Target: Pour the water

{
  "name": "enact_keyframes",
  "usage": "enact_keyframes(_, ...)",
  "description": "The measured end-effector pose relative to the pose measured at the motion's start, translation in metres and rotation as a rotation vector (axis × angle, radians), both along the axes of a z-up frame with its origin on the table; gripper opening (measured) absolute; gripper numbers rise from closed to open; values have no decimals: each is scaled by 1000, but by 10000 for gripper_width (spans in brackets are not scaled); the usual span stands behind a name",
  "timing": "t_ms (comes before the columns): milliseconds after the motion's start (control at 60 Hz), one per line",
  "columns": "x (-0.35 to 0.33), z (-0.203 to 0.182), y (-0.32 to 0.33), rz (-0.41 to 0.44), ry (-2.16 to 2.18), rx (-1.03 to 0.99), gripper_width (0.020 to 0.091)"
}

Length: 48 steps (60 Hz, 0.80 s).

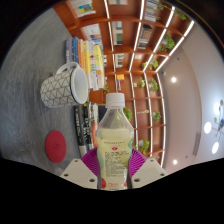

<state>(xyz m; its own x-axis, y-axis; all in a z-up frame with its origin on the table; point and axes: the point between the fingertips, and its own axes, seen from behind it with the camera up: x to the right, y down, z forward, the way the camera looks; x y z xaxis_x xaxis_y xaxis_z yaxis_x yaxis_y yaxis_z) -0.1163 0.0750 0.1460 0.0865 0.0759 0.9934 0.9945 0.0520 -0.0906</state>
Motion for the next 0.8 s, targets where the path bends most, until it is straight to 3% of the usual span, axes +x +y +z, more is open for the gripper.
enact_keyframes(467,-65,38,32,135,-864,241,333)
enact_keyframes(667,-67,38,29,132,-760,229,336)
enact_keyframes(800,-54,42,22,100,-358,143,336)
